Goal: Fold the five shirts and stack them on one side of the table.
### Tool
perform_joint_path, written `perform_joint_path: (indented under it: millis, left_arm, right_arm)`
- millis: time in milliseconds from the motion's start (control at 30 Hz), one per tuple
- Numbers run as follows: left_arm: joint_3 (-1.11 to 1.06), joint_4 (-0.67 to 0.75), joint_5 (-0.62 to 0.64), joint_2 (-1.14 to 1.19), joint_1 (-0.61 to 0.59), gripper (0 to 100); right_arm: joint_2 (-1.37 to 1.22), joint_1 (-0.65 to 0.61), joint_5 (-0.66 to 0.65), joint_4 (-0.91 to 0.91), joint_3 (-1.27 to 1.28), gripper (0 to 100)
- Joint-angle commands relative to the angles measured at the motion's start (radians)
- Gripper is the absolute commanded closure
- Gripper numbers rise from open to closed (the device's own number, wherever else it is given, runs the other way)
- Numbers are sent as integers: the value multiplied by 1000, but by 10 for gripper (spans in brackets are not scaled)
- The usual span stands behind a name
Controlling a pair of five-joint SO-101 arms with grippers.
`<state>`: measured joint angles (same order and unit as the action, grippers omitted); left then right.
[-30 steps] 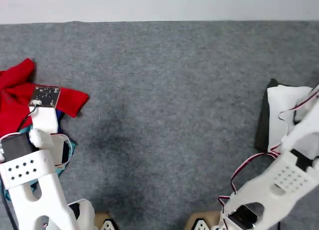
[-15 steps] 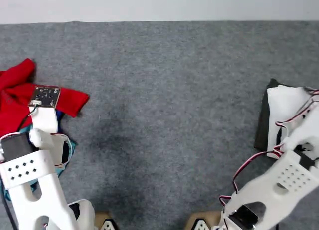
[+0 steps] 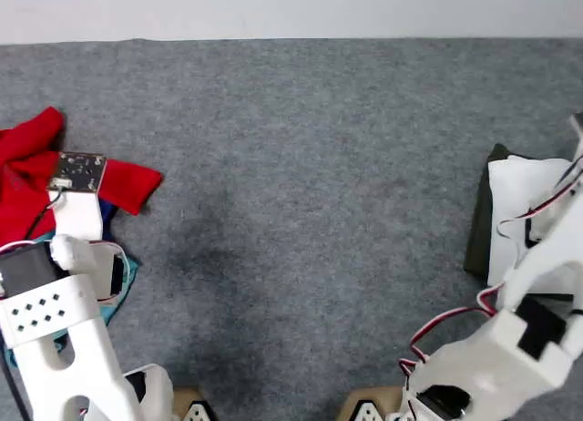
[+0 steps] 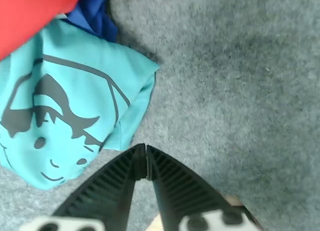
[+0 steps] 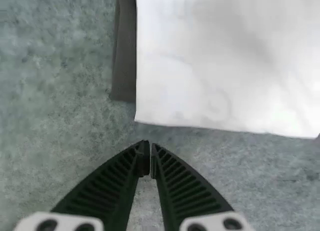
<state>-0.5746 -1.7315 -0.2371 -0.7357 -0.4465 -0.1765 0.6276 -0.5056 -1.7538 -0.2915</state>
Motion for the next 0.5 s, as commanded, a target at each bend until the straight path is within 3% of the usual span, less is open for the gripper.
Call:
perform_joint_path:
  millis: [0, 200, 467]
  left_arm:
    - [47, -14, -5, -15, -2, 991]
    - [48, -6, -97, -14, -117, 841]
    - [-16, 60, -390, 72, -238, 823]
  right_arm:
    - [119, -33, -6, -41, 83, 989]
    - [292, -35, -5, -42, 230, 989]
    - [446, -35, 21, -42, 454, 989]
